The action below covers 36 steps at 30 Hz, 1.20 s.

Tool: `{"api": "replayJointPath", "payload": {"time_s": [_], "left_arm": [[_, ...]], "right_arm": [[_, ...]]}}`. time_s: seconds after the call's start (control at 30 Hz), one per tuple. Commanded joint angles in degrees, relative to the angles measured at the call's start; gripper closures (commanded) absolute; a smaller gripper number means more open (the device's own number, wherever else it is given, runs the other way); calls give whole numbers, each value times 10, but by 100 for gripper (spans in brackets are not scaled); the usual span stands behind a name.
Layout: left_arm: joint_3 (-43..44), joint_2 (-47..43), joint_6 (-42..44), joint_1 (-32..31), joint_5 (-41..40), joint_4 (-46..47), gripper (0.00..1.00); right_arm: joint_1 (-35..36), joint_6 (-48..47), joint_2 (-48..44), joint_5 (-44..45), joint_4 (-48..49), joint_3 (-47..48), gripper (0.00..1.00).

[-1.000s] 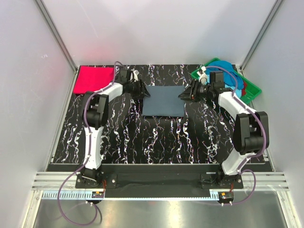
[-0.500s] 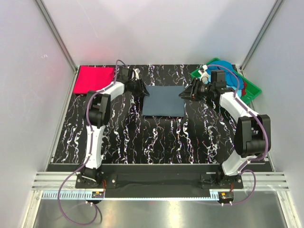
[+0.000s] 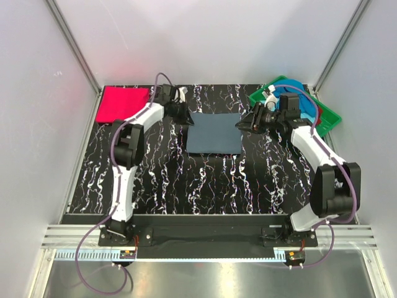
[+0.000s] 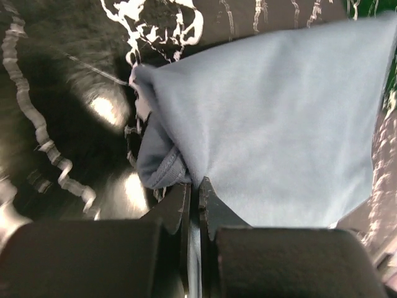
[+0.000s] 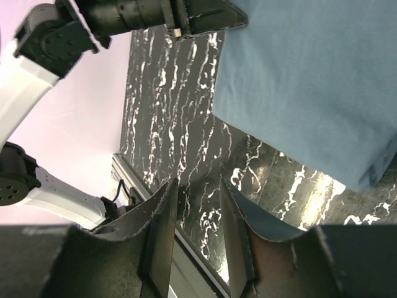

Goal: Fold and stack the t-shirts
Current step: Neatly place the folded tshirt to the corner

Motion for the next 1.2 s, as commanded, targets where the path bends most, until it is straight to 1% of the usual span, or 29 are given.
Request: {"api": "replayJointPath", "payload": {"time_s": [0.0, 0.03, 0.2, 0.33, 0.4, 0.43, 0.67, 0.77, 0.93, 1.17], "left_arm": [[32, -111, 112, 5, -67, -62, 100], [43, -126, 124, 9, -92, -75, 100], [62, -157, 184, 37, -137, -131, 100], [84, -180, 216, 80, -179, -144, 100], [95, -191, 244, 92, -197, -145, 100], [107, -191, 255, 100, -216, -146, 100], [163, -175, 350, 128, -276, -147, 100], [190, -162, 381, 135, -320, -146, 100], [241, -142, 395, 155, -330, -144, 100], [234, -136, 436, 163, -302, -119, 100]], "right_arm": [[-1, 9, -45, 6, 6, -5, 59], [-1, 10, -50, 6, 7, -6, 58], [-1, 16, -65, 6, 8, -11, 57], [-2, 16, -70, 8, 9, -16, 56], [0, 17, -67, 9, 12, -17, 56], [-1, 20, -65, 8, 16, -16, 56], [-1, 25, -49, 7, 35, -7, 56], [-1, 27, -42, 7, 42, -6, 56], [-1, 27, -39, 7, 48, -8, 56], [-1, 25, -38, 10, 51, -7, 56]]}}
